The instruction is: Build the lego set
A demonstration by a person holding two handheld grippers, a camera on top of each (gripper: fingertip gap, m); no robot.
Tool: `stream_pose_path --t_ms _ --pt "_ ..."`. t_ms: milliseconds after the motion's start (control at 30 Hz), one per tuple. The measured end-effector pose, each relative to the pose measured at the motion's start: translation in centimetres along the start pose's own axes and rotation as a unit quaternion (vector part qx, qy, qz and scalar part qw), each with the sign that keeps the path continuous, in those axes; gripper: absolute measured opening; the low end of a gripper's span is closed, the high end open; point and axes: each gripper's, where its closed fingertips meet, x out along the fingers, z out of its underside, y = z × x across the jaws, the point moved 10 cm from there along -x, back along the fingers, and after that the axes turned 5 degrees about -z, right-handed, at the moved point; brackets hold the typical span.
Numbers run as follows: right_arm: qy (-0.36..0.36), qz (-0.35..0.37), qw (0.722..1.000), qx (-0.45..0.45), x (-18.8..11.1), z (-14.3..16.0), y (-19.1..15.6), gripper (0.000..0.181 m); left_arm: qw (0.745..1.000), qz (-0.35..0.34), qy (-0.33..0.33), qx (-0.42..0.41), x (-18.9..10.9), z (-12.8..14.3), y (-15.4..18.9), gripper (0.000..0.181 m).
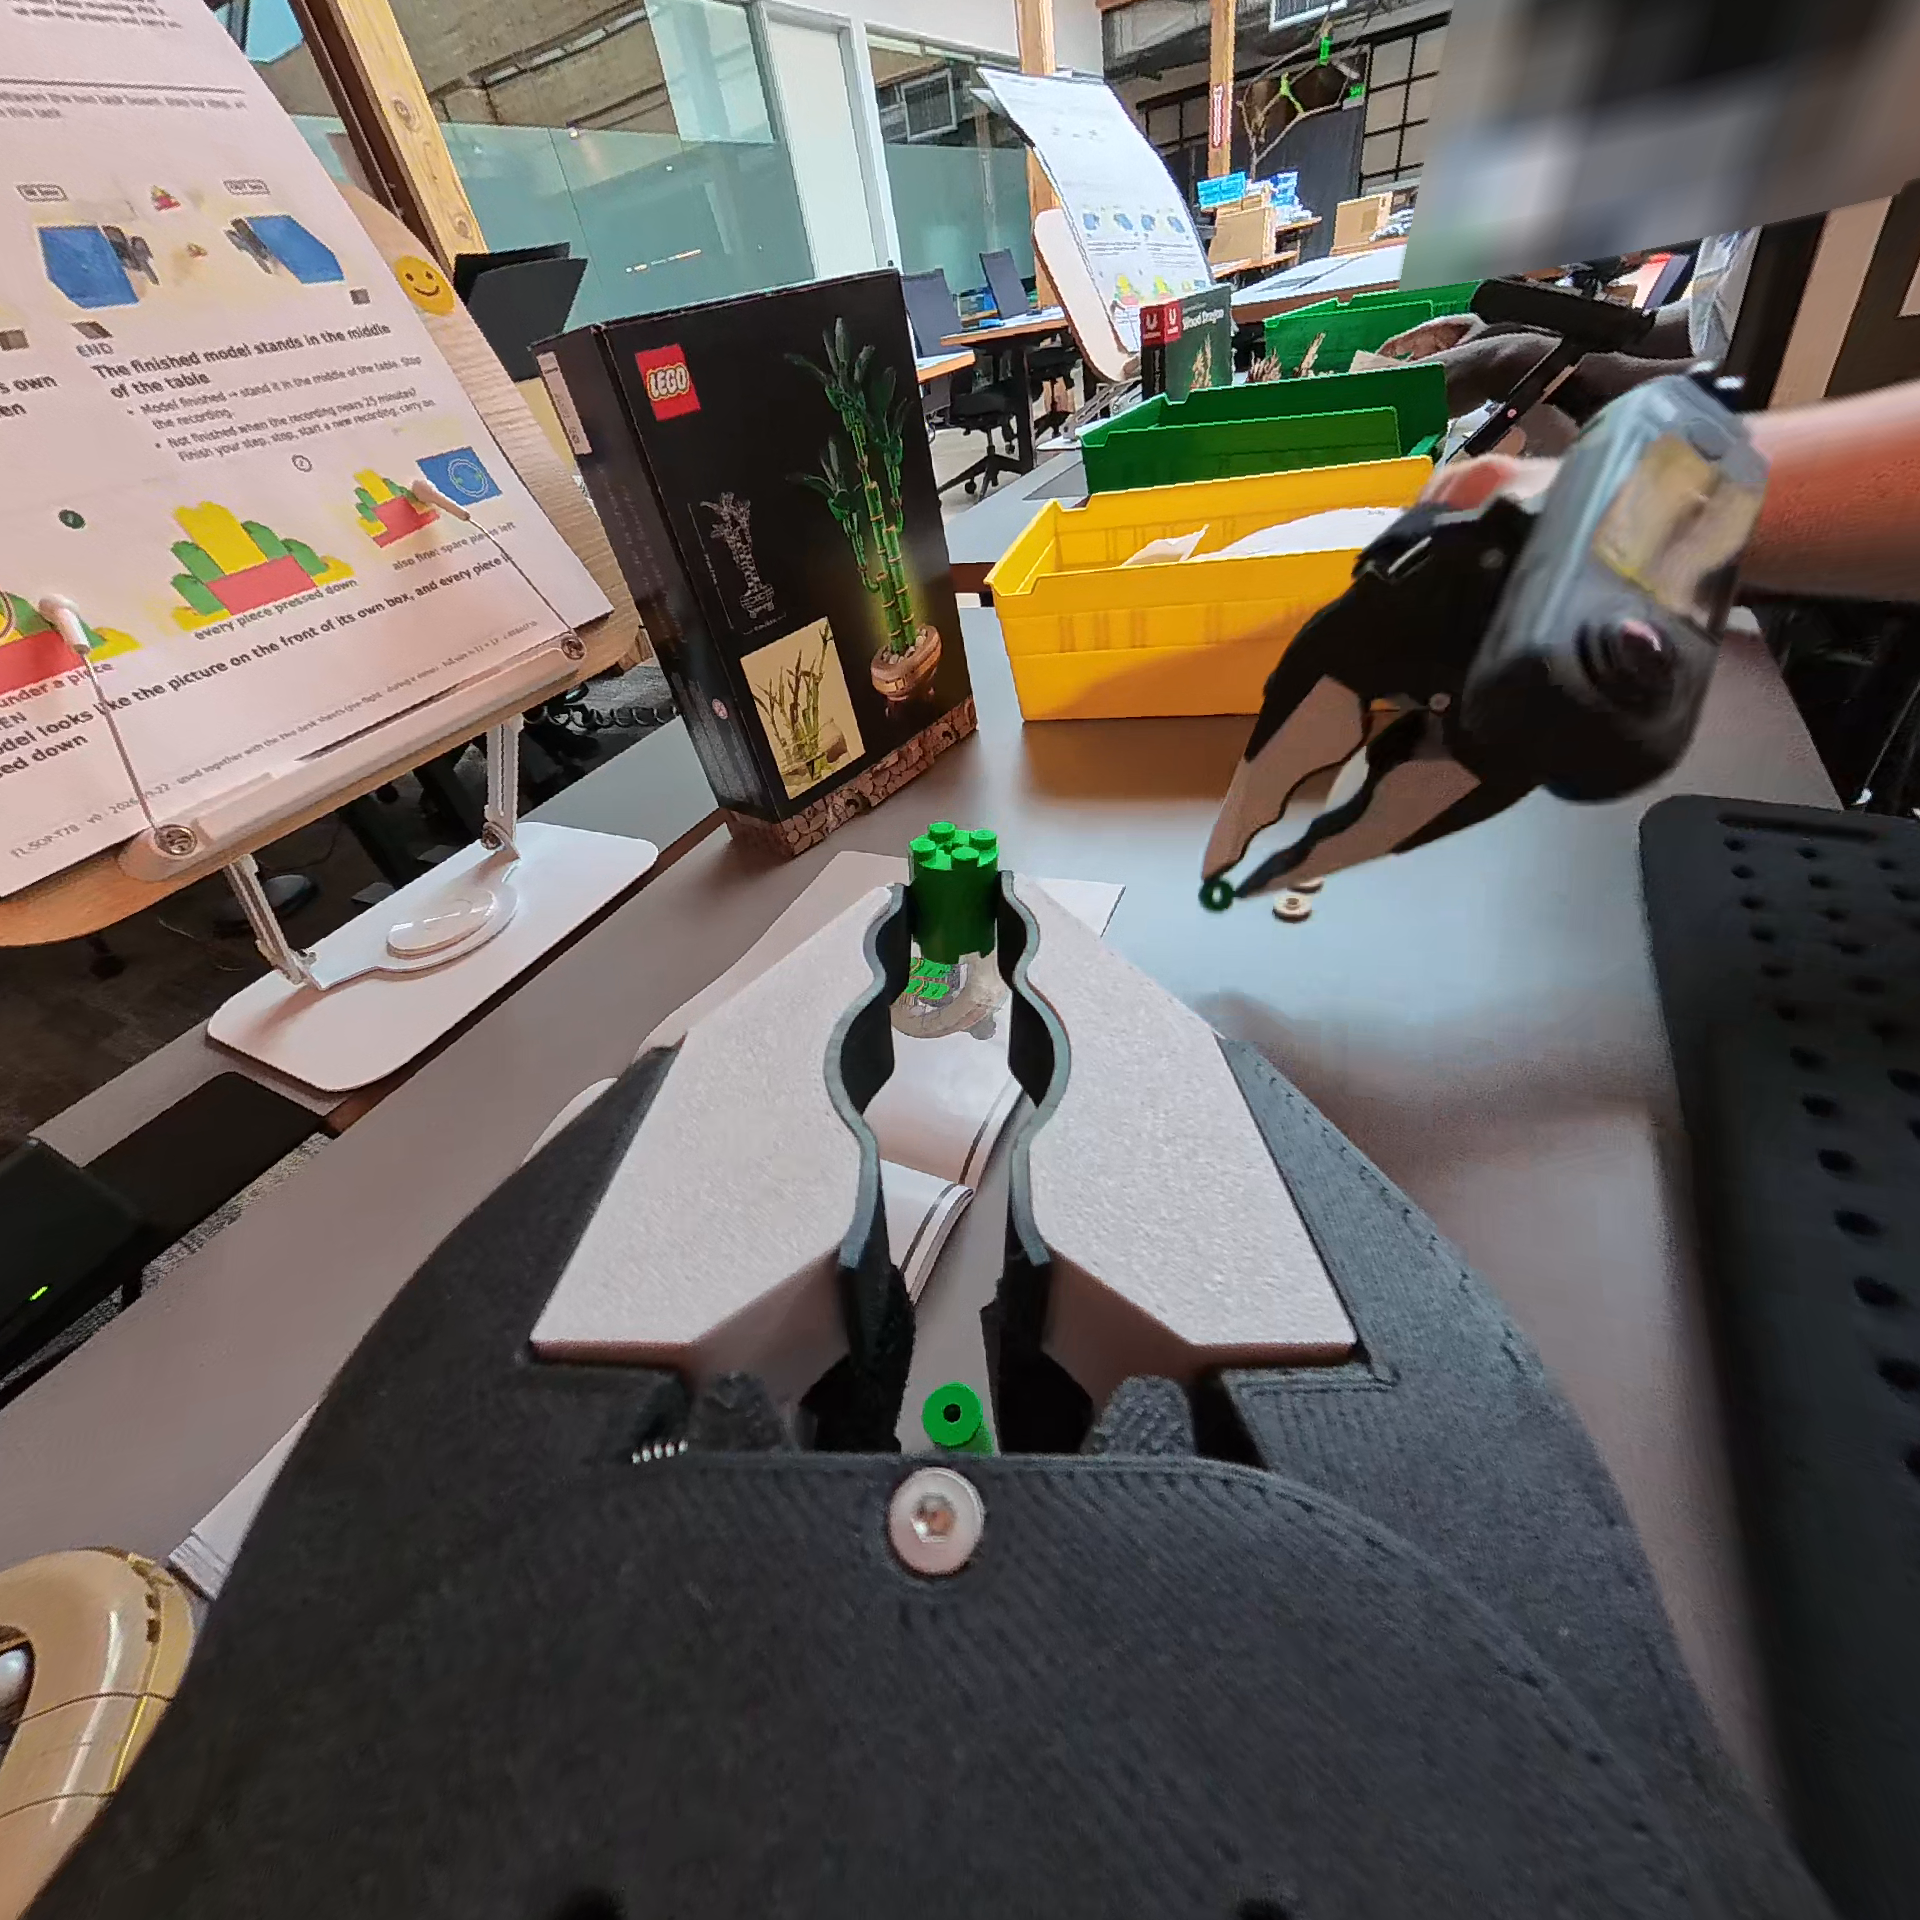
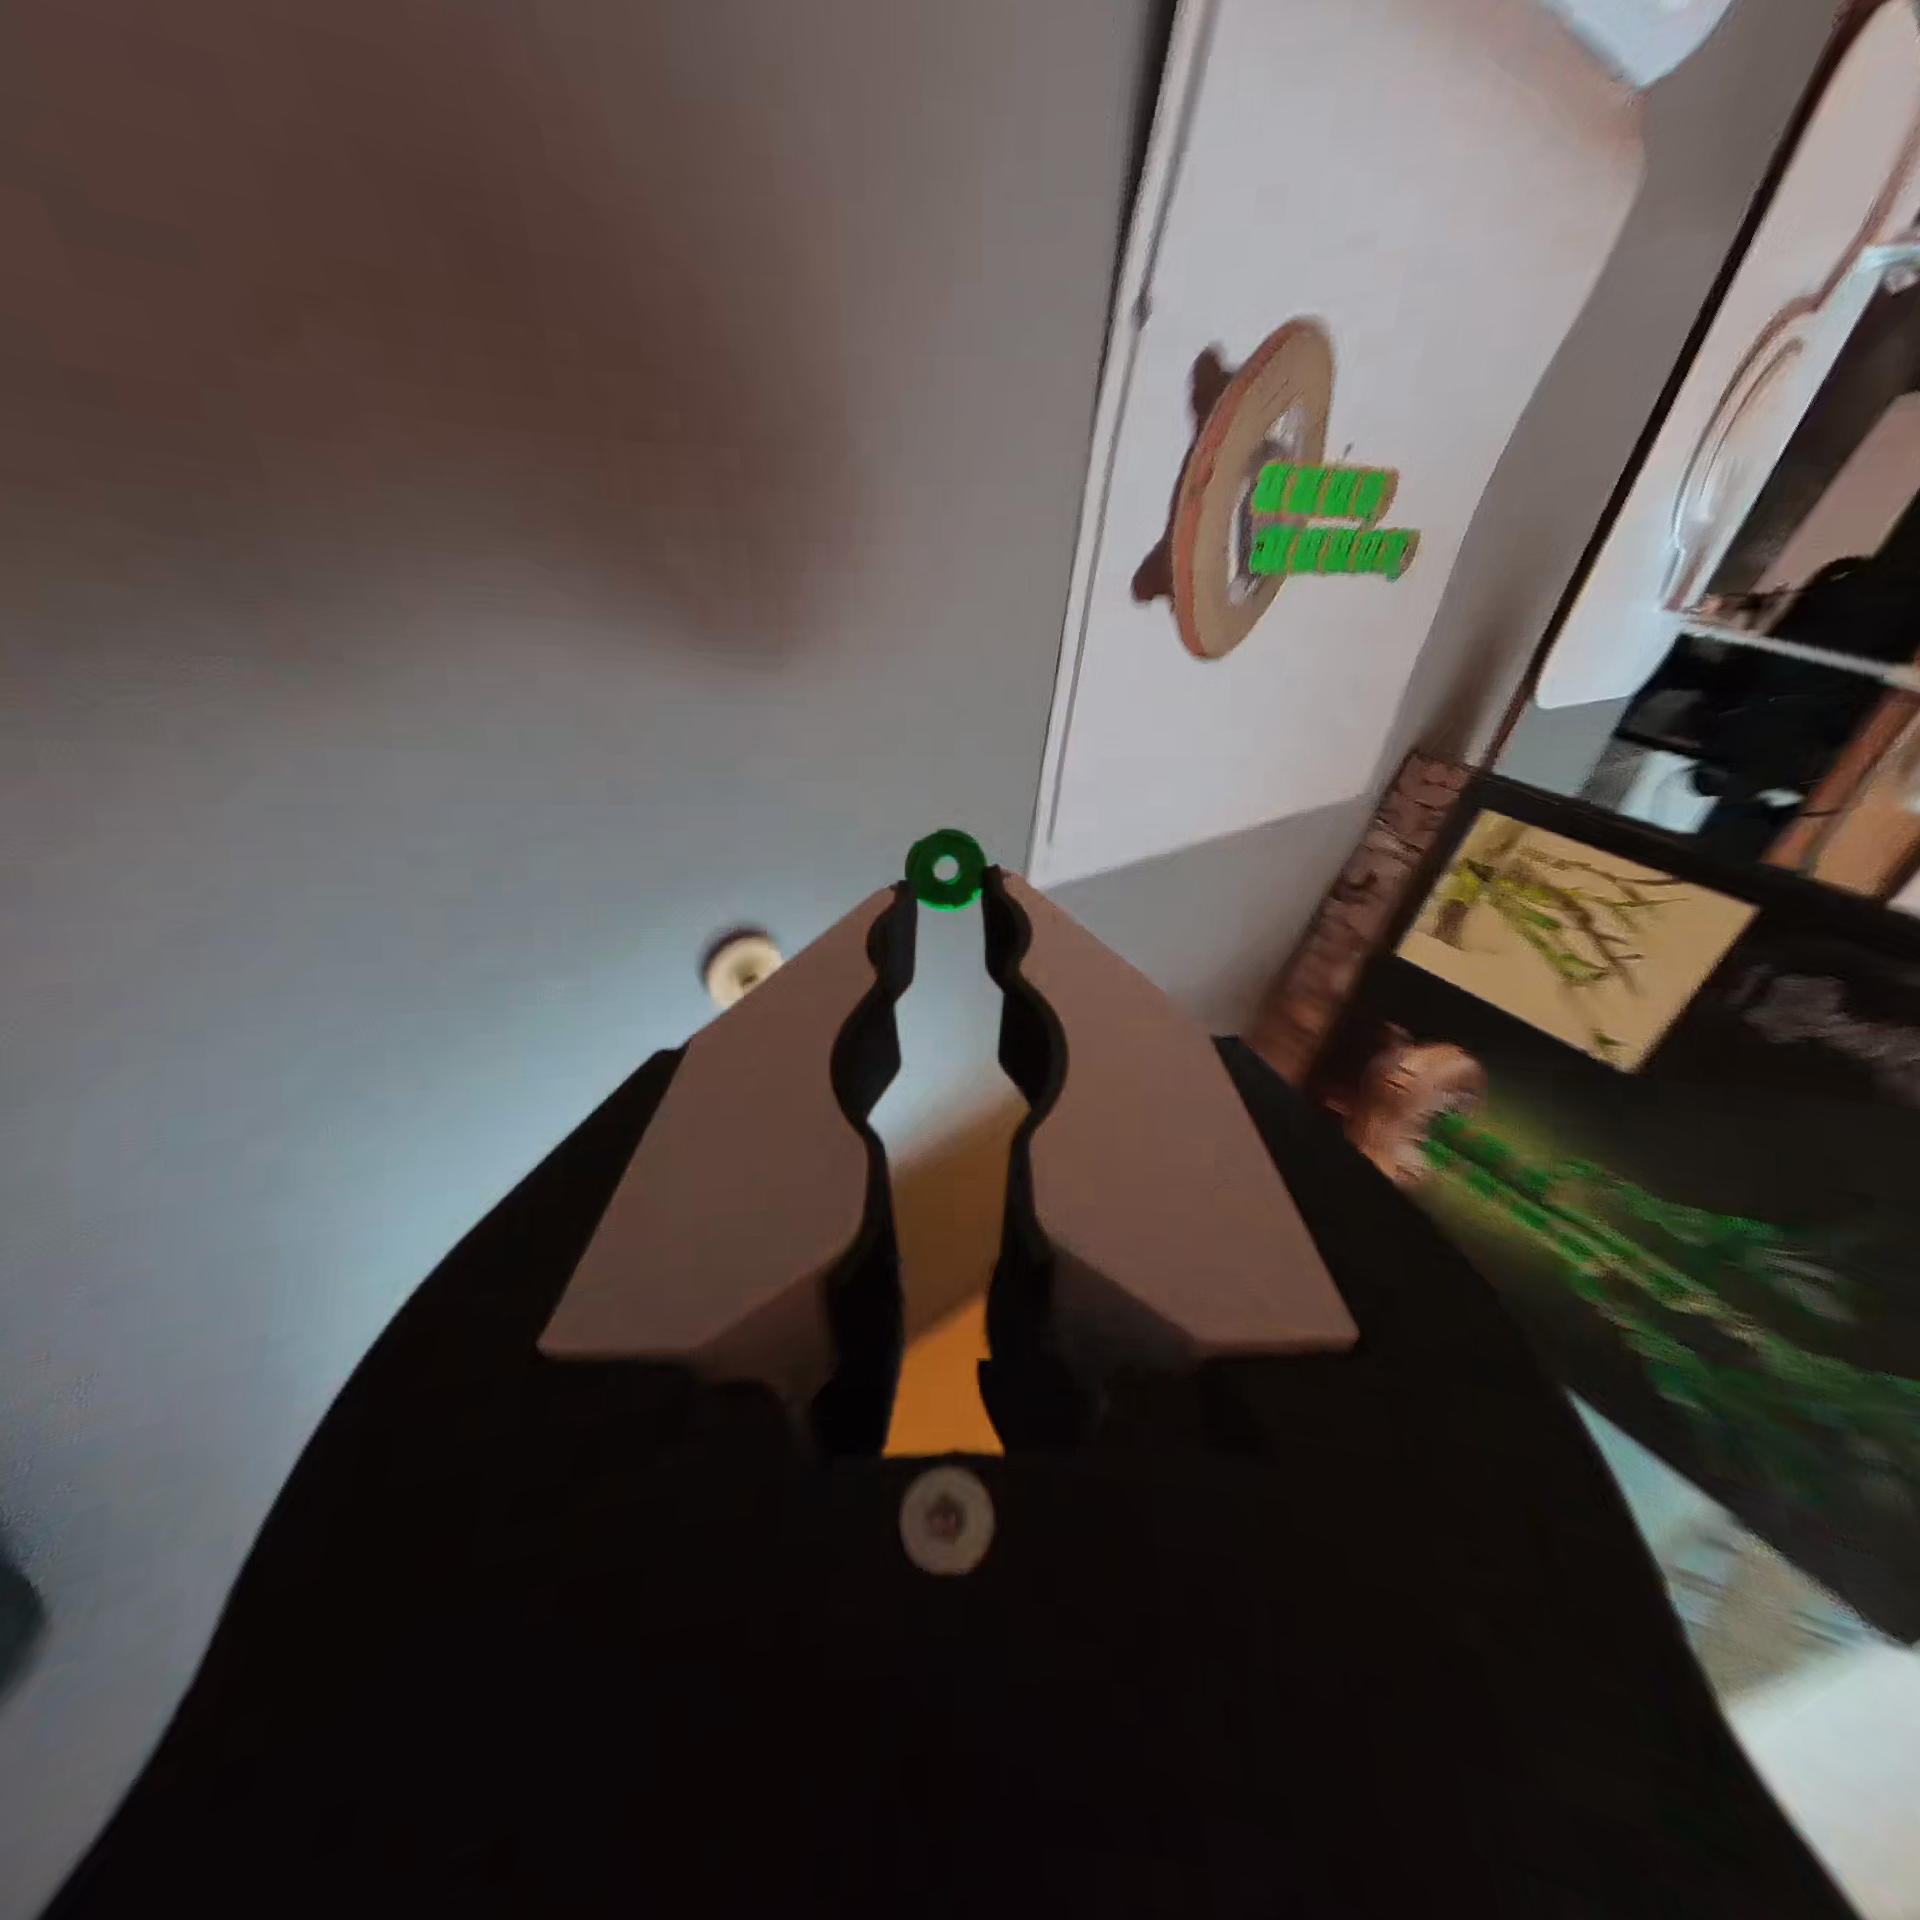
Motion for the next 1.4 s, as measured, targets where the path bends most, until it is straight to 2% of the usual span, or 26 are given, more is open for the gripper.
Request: stream_pose_path --t_ms 67,133,200,400,633,733,833,933,1000,1100,1200,1267,1400 --pt "-0.075 0.007 0.992 -0.096 0.4 0.3 -0.7 0.012 1.000 -0.002 -0.003 0.002 0.0 0.0 0.0 0.014" --pt "-0.136 0.022 0.974 -0.181 1.2 0.7 -1.6 0.012 1.000 -0.002 -0.002 0.002 0.0 0.0 0.0 0.014" --pt "-0.163 0.025 0.960 -0.227 1.7 0.6 -2.2 0.012 1.000 -0.001 -0.002 -0.002 0.0 0.0 0.0 0.014" --pt "-0.204 0.006 0.945 -0.254 2.4 -0.3 -2.8 0.013 1.000 0.002 -0.013 -0.004 0.3 0.2 0.0 0.014" --pt "-0.202 -0.007 0.941 -0.270 2.5 -2.5 -3.3 0.013 1.000 0.001 -0.015 -0.005 0.2 0.3 0.0 0.014" --pt "-0.185 -0.016 0.948 -0.258 2.4 -3.4 -3.5 0.013 1.000 0.002 -0.015 -0.008 0.2 0.3 -0.1 0.014" --pt "-0.130 -0.047 0.972 -0.191 1.5 -3.4 -2.7 0.018 1.000 0.003 -0.017 -0.010 0.3 0.4 -0.1 0.014" --pt "0.000 -0.109 0.994 -0.018 0.2 -1.8 -0.5 0.019 1.000 0.004 -0.018 -0.009 0.2 0.3 -0.1 0.014" --pt "0.094 -0.162 0.973 0.137 0.1 0.4 0.7 0.024 1.000 0.004 -0.015 -0.009 0.2 0.2 -0.1 0.014" --pt "0.196 -0.215 0.907 0.304 1.3 3.7 0.9 0.029 1.000 0.006 -0.012 -0.011 0.2 0.1 -0.1 0.014" --pt "0.245 -0.214 0.871 0.368 2.5 5.4 0.2 0.029 1.000 0.009 -0.015 -0.015 0.4 0.3 0.0 0.014" --pt "0.267 -0.223 0.855 0.385 2.9 5.5 -0.2 0.029 1.000 0.012 -0.020 -0.015 0.6 0.5 0.1 0.014" --pt "0.259 -0.211 0.863 0.379 3.8 5.2 -0.7 0.030 0.999 0.014 -0.028 -0.012 0.8 0.8 0.2 0.015"
